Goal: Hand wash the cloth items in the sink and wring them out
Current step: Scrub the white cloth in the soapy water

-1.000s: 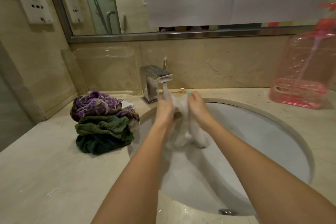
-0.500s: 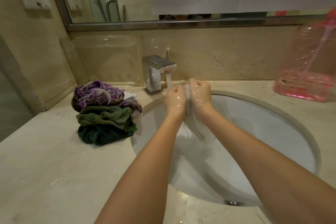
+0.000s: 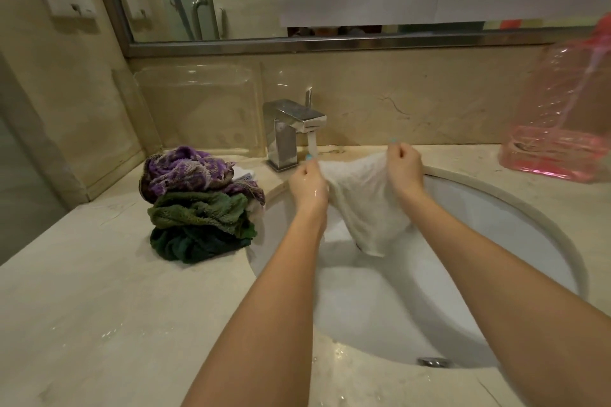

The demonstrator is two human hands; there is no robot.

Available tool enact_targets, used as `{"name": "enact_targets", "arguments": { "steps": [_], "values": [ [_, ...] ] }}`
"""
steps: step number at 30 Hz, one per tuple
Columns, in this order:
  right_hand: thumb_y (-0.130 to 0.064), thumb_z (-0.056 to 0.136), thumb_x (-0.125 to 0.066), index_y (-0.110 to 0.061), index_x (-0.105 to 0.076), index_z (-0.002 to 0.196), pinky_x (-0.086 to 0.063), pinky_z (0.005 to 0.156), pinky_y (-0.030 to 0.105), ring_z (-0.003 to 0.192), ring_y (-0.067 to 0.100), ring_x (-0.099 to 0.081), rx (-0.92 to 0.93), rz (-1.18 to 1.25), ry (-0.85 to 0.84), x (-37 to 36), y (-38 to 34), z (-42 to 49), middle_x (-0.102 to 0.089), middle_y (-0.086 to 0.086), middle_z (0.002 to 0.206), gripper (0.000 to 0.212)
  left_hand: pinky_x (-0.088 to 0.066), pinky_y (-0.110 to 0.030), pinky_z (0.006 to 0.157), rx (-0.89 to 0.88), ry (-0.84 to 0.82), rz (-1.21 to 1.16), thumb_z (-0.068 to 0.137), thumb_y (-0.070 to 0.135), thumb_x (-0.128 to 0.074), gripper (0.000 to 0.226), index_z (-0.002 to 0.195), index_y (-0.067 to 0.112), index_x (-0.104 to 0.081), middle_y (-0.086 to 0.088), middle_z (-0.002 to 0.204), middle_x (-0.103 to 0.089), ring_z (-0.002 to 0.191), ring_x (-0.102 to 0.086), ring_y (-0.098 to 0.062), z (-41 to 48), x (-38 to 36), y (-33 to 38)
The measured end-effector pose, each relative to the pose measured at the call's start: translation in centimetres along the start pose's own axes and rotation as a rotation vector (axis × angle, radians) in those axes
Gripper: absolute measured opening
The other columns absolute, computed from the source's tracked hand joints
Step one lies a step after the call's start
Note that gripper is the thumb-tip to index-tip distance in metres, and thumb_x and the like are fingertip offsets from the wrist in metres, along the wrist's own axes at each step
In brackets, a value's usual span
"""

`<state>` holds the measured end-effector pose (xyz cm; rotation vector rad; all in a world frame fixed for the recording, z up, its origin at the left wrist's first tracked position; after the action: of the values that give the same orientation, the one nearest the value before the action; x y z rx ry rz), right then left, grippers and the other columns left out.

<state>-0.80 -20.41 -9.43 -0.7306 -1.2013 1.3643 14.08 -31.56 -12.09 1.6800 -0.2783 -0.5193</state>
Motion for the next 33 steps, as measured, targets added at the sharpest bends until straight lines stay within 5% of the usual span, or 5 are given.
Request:
{"name": "enact_targets", "arguments": {
  "steps": [10, 14, 18, 26, 33],
  "values": [
    [-0.013, 0.100, -0.045, -0.008, -0.054, 0.072, -0.043, 0.060, 0.023, 0.065, 0.015, -0.053, -0.065, 0.289, -0.500, -7.7, -2.8, -6.2, -0.055, 0.005, 0.069, 0.030, -0.047, -0.027, 0.061, 0.072, -0.086, -0.026, 0.102, 0.030, -0.043, 0.036, 0.124, 0.006, -0.058, 0.003, 0.084, -0.056, 0.069, -0.053, -0.011, 1.5, 0.5, -0.8],
    [-0.021, 0.102, -0.043, -0.016, -0.036, 0.060, -0.030, 0.054, 0.028, 0.054, 0.012, -0.033, -0.031, 0.200, -0.273, -6.3, -3.0, -4.2, -0.035, -0.002, 0.057, 0.043, -0.031, -0.013, 0.036, 0.076, -0.073, 0.135, 0.100, 0.022, -0.042, 0.028, 0.091, 0.003, -0.060, -0.004, 0.061, -0.050, 0.046, -0.045, -0.013, 0.0, -0.9, -0.1],
    [-0.025, 0.103, -0.040, -0.016, -0.042, 0.062, -0.035, 0.057, 0.028, 0.059, 0.013, -0.045, -0.127, 0.210, -0.227, -4.9, -1.2, -3.0, -0.047, 0.000, 0.061, 0.042, -0.043, -0.021, 0.053, 0.021, -0.223, 0.125, 0.103, 0.034, -0.040, 0.035, 0.108, 0.008, -0.063, -0.005, 0.087, -0.059, 0.068, -0.054, -0.015, -1.4, -3.4, -0.3],
    [-0.013, 0.100, -0.042, -0.018, -0.033, 0.056, -0.026, 0.043, 0.021, 0.040, 0.003, -0.032, -0.016, 0.226, -0.427, -8.1, -4.0, -6.9, -0.036, -0.012, 0.041, 0.046, -0.041, -0.031, 0.060, -0.005, 0.155, 0.062, 0.103, 0.037, -0.036, 0.042, 0.081, 0.011, -0.059, -0.015, 0.075, -0.060, 0.066, -0.052, -0.022, 2.4, 2.3, 0.1],
    [-0.026, 0.104, -0.037, -0.016, -0.040, 0.061, -0.032, 0.063, 0.030, 0.063, 0.016, -0.041, -0.066, 0.141, -0.235, -5.6, -2.4, -4.6, -0.044, 0.000, 0.062, 0.044, -0.038, -0.028, 0.058, -0.081, -0.055, -0.046, 0.102, 0.034, -0.046, 0.037, 0.071, 0.015, -0.051, -0.008, 0.067, -0.051, 0.065, -0.049, -0.020, -0.2, -1.1, 1.0]
  ]
}}
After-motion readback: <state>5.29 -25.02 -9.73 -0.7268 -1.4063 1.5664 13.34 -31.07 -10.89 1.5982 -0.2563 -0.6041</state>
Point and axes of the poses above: each hand's wrist, its own z-axis towards the middle knuckle, its own x-axis out of the back of the hand, y = z × x, the point moved 6 cm from there along z, towards the middle knuckle
